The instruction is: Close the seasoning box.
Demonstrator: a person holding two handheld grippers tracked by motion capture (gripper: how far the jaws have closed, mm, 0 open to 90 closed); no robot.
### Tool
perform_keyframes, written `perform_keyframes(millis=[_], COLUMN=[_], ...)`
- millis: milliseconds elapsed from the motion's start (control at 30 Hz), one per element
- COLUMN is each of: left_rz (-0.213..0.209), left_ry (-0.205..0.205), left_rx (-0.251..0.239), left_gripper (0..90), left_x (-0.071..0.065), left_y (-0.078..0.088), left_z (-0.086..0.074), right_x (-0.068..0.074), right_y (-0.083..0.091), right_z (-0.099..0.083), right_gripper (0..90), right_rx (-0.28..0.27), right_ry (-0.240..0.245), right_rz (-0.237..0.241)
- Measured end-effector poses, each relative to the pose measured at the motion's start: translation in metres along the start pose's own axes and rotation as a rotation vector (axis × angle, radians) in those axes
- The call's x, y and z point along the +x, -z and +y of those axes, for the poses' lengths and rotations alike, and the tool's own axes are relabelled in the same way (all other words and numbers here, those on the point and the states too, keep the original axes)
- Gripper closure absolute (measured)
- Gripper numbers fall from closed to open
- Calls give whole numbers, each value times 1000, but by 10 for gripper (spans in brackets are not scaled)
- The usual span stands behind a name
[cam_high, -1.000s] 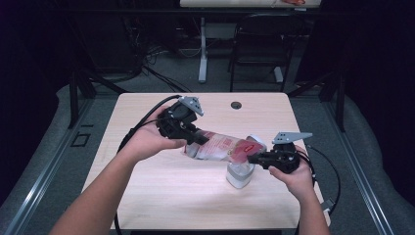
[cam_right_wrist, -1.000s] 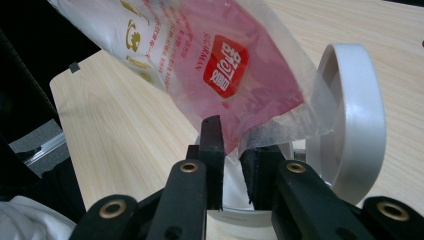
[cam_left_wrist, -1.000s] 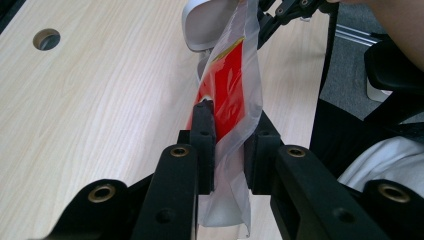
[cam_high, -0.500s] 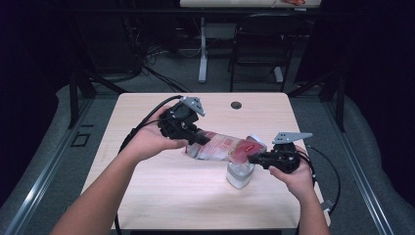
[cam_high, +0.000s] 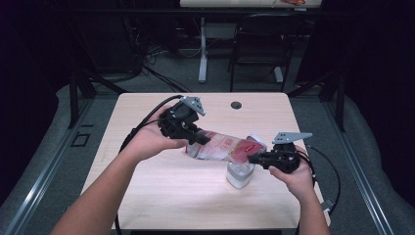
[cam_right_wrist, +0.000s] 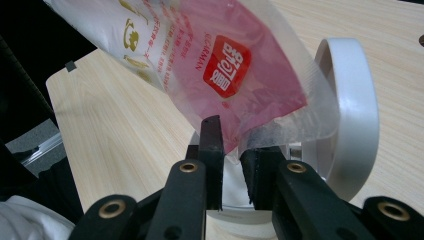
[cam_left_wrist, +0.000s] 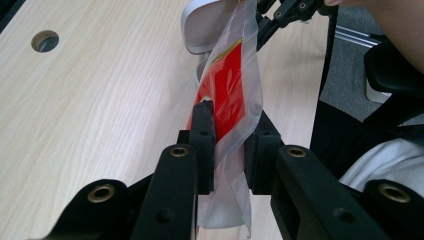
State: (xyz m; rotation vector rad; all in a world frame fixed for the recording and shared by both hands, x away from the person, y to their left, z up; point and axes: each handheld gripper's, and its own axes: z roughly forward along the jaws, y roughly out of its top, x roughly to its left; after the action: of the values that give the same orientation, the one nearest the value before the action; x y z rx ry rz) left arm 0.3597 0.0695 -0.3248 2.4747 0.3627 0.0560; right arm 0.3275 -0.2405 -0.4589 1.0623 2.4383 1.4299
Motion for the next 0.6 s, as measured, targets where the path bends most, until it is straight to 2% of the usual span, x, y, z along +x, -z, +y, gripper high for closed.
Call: perform_keyframes(millis=[467, 600], left_rz=[-7, -7], left_ry=[4, -8], left_rx=[-5, -2], left_gripper=[778, 778], left_x=[2, 0], left_y=[0, 0], left_z=[-1, 0], right_x=[0, 0], right_y=[0, 0], right_z=[0, -1], right_gripper=[802, 802], right_rx=[1, -3], right_ry=[3, 0], right_rz=[-1, 3])
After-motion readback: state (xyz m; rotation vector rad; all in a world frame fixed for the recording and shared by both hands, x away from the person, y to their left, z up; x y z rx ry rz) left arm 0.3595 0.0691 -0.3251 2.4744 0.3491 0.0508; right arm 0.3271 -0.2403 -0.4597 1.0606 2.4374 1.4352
